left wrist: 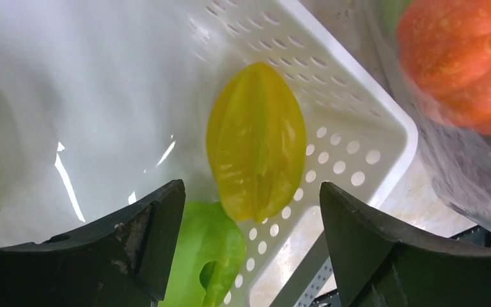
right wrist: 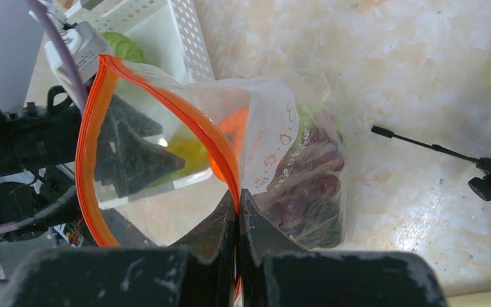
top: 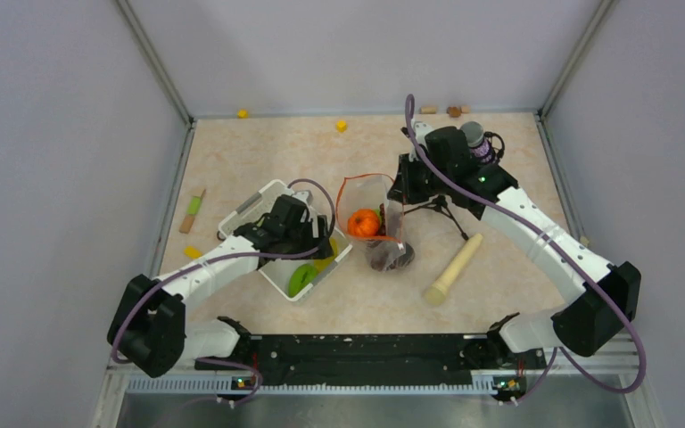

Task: Place the food in the zip-top bag and seal the zipper
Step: Adjust the bin at the center of the board, then pick up the fake fruit from the bin, then place the fake fruit in the zipper food storage bag.

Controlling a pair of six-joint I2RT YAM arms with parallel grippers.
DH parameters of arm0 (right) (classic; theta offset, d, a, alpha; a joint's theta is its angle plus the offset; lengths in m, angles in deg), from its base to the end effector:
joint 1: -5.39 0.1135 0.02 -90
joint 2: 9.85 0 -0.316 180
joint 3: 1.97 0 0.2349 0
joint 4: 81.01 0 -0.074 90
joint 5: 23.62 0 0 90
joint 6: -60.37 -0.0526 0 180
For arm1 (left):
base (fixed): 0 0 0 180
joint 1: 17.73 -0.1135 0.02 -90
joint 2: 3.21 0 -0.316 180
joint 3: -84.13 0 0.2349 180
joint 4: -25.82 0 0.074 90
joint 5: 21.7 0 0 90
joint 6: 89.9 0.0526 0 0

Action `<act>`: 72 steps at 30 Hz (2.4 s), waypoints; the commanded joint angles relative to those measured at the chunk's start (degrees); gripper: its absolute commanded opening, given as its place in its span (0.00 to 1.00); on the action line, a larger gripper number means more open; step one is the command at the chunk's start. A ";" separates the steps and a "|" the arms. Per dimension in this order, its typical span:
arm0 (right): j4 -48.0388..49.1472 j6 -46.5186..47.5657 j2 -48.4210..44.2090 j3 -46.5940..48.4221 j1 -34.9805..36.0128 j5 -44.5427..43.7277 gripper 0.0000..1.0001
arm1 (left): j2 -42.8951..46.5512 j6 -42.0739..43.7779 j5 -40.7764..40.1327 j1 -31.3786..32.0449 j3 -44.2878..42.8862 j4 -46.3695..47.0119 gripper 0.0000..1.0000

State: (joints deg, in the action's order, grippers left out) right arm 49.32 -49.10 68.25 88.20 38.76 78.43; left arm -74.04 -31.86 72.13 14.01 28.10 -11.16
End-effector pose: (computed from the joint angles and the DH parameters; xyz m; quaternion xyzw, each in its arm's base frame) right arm 0.2311 0.1653 0.3953 -0.1540 0.8801 0.2797 0.3513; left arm 0.1866 -0.1196 0.2526 0.0091 0.9444 -0.1995 0.2613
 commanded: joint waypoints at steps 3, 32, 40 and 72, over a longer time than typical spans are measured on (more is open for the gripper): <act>2.28 0.83 -1.11 0.03 0.13 -0.71 0.00 | -8.60 3.00 1.49 -0.18 -4.11 3.19 0.81; 2.67 0.82 -1.55 -0.08 0.09 -0.12 0.00 | 7.20 -2.43 -9.17 -0.19 -10.27 -0.74 0.06; 2.70 -0.41 -2.72 -0.44 0.12 -0.70 0.00 | 15.16 -1.47 0.67 3.60 -16.29 8.98 0.01; 3.33 -0.98 -4.00 -1.16 0.12 -1.33 0.00 | 3.28 4.23 -8.51 14.77 -26.38 6.65 0.97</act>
State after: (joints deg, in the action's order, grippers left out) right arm 50.34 -49.82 66.24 86.69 38.76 77.97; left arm -74.37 -28.26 67.94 28.51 1.63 -4.51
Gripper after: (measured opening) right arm 0.004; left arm 0.970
